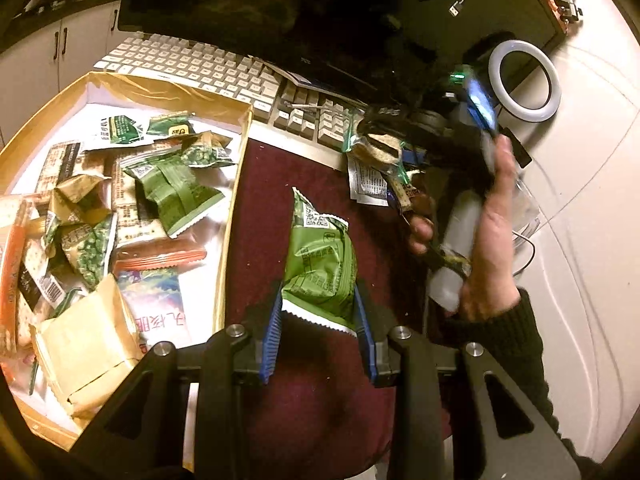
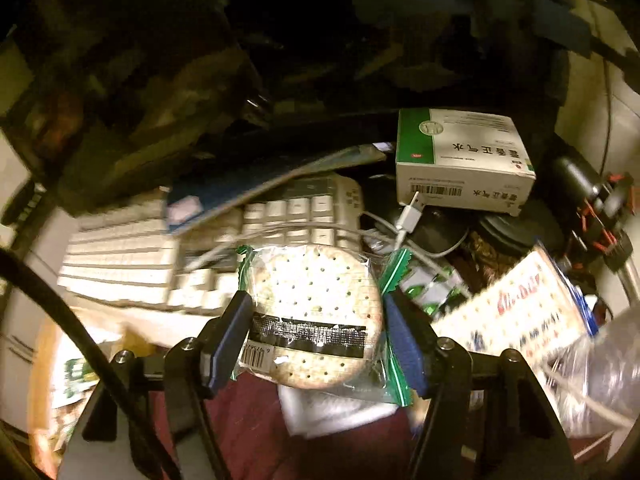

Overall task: Organize snacks
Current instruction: 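Grasp the round cracker pack with the right tool while the left tool holds the green bag, then lower the green bag and round cracker pack into the tray and open both tools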

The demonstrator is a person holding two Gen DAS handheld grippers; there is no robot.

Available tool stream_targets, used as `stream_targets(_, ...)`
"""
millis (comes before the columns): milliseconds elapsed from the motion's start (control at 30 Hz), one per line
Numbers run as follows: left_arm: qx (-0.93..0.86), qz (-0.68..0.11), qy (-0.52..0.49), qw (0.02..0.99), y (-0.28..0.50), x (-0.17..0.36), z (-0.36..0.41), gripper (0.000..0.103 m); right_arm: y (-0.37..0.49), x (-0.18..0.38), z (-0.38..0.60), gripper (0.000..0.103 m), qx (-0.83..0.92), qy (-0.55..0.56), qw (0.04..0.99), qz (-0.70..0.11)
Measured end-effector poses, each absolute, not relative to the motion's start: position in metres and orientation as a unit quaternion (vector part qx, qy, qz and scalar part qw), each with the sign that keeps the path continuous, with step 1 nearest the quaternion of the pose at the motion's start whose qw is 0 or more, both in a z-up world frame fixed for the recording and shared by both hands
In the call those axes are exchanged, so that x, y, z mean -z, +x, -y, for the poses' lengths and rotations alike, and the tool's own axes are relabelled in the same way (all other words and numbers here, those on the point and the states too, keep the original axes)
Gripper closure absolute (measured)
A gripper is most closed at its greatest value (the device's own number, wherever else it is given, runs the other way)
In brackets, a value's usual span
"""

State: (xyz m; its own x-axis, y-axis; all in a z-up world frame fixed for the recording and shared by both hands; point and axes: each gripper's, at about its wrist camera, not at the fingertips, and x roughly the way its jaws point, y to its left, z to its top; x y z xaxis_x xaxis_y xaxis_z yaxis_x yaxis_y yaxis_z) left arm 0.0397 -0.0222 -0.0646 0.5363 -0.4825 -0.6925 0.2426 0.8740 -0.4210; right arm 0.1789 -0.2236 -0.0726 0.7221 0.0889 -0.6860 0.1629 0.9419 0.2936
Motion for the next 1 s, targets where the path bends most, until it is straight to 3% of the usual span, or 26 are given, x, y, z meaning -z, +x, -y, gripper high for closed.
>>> stream_targets(400,0.151,-0.398,-0.185,0.886,0.045,0.035,-0.046,0.068,0.094,0.045,0.152,0.036,-0.206,0.194,0.905,-0.319)
stream_targets(733,0.071,-0.4,-0.228,0.885,0.076,0.03,-0.134,0.068,0.122,0.053,0.079,0.036,-0.239,0.119,0.9,-0.345)
stream_targets(1000,0.05,-0.415,-0.231,0.879,0.102,0.041,-0.16,0.068,0.139,0.044,0.052,0.035,-0.229,0.084,0.899,-0.364)
